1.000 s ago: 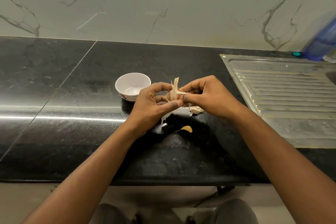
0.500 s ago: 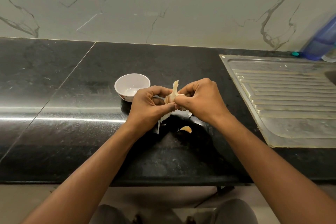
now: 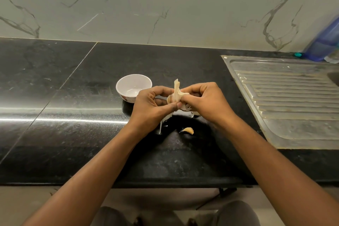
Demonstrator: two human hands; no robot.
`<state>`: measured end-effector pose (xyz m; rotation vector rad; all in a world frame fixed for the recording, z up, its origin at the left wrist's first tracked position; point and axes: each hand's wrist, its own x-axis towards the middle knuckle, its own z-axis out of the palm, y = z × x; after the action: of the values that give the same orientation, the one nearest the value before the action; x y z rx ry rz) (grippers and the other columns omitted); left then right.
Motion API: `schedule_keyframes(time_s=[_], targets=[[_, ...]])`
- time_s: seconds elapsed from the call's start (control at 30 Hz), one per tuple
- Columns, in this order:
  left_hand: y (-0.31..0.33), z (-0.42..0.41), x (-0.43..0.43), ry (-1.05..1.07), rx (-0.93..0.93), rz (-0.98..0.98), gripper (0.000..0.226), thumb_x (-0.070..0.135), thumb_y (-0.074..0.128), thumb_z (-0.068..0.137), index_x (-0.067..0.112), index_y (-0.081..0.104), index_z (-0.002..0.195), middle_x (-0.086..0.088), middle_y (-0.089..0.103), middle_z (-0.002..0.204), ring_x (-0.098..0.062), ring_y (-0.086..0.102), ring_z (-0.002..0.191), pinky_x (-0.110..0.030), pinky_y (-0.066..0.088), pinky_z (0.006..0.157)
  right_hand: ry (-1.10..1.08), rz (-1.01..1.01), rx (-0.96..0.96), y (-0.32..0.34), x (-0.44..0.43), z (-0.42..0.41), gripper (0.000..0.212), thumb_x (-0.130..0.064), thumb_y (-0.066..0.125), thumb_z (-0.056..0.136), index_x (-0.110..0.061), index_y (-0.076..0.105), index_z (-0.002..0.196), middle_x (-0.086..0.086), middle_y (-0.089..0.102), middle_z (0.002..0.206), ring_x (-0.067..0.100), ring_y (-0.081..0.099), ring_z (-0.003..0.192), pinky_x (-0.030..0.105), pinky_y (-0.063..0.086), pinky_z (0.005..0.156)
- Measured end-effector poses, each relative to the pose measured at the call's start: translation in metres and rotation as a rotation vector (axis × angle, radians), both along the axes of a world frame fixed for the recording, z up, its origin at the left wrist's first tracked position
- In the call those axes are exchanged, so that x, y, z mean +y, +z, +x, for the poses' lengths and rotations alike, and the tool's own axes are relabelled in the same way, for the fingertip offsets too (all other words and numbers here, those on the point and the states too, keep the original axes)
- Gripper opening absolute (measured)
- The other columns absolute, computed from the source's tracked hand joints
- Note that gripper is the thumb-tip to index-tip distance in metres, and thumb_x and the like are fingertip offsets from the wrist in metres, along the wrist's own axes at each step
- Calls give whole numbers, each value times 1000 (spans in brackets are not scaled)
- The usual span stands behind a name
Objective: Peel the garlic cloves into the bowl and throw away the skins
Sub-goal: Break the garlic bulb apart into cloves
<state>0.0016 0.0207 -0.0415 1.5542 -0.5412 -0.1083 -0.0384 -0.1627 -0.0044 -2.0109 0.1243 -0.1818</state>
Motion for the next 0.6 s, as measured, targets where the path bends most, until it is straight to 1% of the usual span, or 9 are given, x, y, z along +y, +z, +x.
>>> schedule_keyframes(time_s=[0.03,0.1,0.2,0.27,0.4,0.53,0.6], targets=[[0,0,0,12,-8,5,33,6,86,86,5,74,117,-11,82,100,-31,81,88,-54,64,87,22,53,20,0,-3,0,17,-15,84,88,-21,84,104,0,83,87,17,81,84,37,66,79],[1,0,0,31,-16,11,32,9,87,85,7,75,116,-8,82,101,-29,81,88,-53,65,86,28,79,34,1,-11,1,26,-13,87,88,-20,81,112,5,83,92,21,82,87,40,66,82],[1,0,-2,39,-5,-6,31,9,85,88,7,76,117,-7,82,105,-29,81,90,-53,64,88,8,37,16,4,-22,1,33,-9,88,85,-19,79,115,9,81,89,24,82,85,47,67,87],[0,1,-2,53,8,-12,28,9,83,90,7,76,117,-7,82,105,-29,81,91,-54,64,90,4,-40,13,6,-27,0,35,-6,86,85,-20,78,116,4,82,88,19,82,84,47,67,88],[-2,1,-3,68,15,-1,24,10,82,91,9,77,115,-8,82,102,-31,80,89,-57,63,89,40,-164,25,9,-26,-2,26,-7,84,88,-22,82,109,-2,82,88,12,81,84,41,67,86],[-3,3,-3,76,15,11,25,11,82,92,11,77,116,-7,82,104,-30,80,91,-57,63,89,53,-137,28,9,-21,0,24,-6,79,89,-21,82,108,-1,83,91,15,81,86,42,68,84],[-4,4,-3,64,13,13,25,10,81,92,11,76,117,-7,81,106,-30,80,95,-58,62,91,74,-127,25,9,-17,1,19,-11,80,93,-21,82,108,0,82,91,15,81,85,42,68,84]])
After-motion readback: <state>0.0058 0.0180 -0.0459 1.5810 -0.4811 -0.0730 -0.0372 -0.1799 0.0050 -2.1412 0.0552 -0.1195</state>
